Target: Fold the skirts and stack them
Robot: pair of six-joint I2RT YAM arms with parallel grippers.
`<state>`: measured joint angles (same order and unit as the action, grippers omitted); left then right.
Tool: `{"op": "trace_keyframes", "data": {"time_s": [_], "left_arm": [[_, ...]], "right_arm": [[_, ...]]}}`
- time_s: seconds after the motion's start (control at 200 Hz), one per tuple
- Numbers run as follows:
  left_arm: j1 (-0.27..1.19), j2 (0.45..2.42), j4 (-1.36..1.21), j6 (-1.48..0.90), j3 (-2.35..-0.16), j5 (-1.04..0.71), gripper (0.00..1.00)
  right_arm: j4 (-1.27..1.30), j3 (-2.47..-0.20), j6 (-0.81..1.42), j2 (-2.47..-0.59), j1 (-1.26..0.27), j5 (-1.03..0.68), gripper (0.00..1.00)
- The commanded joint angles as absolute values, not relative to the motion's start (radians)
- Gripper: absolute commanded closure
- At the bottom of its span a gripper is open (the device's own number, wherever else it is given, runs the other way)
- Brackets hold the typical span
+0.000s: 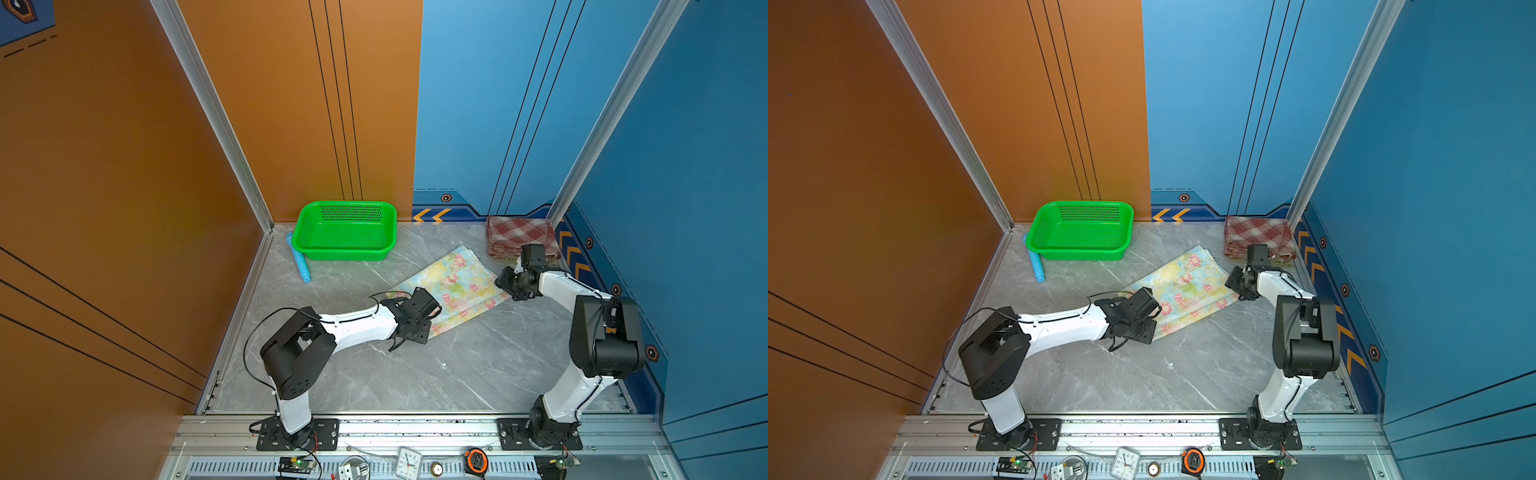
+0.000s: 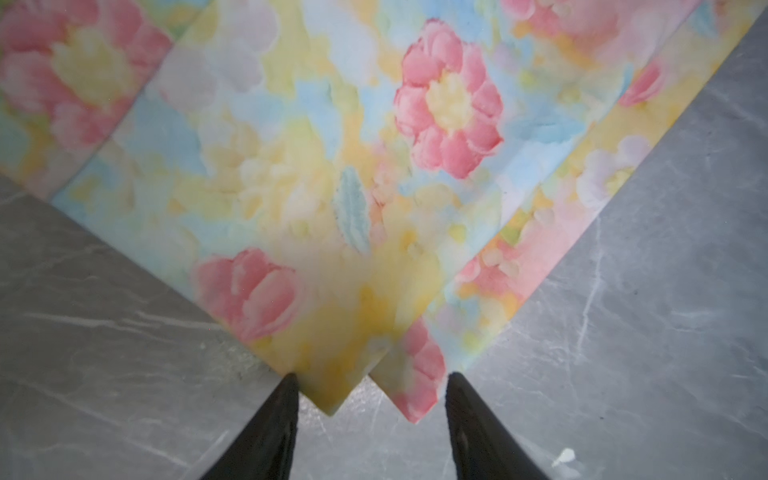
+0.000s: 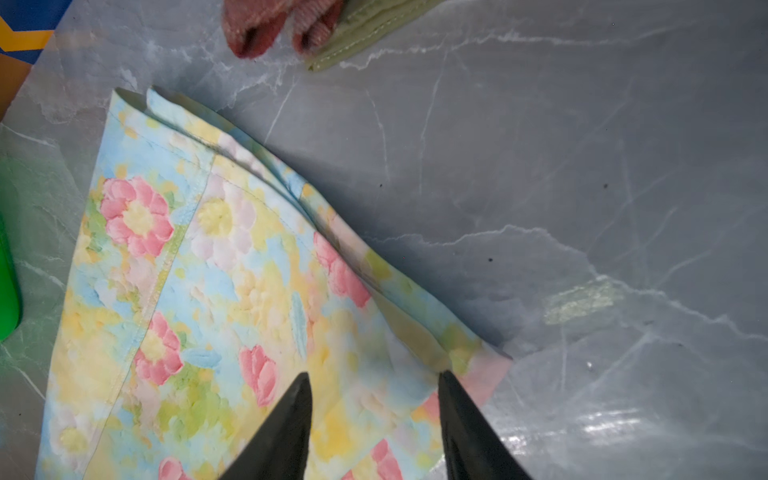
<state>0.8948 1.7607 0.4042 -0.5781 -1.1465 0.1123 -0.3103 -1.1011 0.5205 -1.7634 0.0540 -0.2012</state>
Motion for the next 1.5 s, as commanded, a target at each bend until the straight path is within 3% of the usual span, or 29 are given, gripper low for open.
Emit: {"op": "trace_keyframes", "data": {"time_s": [0.0,0.15,0.345,0.786,0.881,1.041,1.141,1.497], "left_arm": [[0.881,1.68,0.457,-0.587,-1.127,0.137,0.39],[0.872,1.659,0.477,-0.611,-1.096,0.13,0.38],[0.867,1.695,0.476,-0.63,-1.095,0.103,0.39],[0.864,1.834,0.446,-0.615,-1.173,0.056,0.48],[0.864,1.845,0.442,-0.614,-1.178,0.054,0.57],[0.864,1.844,0.442,-0.611,-1.178,0.057,0.87],[0.864,1.843,0.442,-0.608,-1.181,0.057,1.0],[0.863,1.841,0.443,-0.604,-1.185,0.057,1.0]], "right_arm": [[-0.351,-1.135,0.509,-1.783,0.052,-0.166,0.55],[-0.355,-1.141,0.505,-1.794,0.052,-0.162,0.65],[-0.356,-1.138,0.5,-1.792,0.052,-0.161,0.7],[-0.358,-1.112,0.493,-1.789,0.06,-0.146,0.68],[-0.357,-1.11,0.492,-1.798,0.06,-0.149,0.66],[-0.359,-1.104,0.492,-1.792,0.063,-0.144,0.61],[-0.358,-1.102,0.495,-1.784,0.069,-0.145,0.59],[-0.313,-1.092,0.523,-1.803,0.083,-0.178,0.59]]}}
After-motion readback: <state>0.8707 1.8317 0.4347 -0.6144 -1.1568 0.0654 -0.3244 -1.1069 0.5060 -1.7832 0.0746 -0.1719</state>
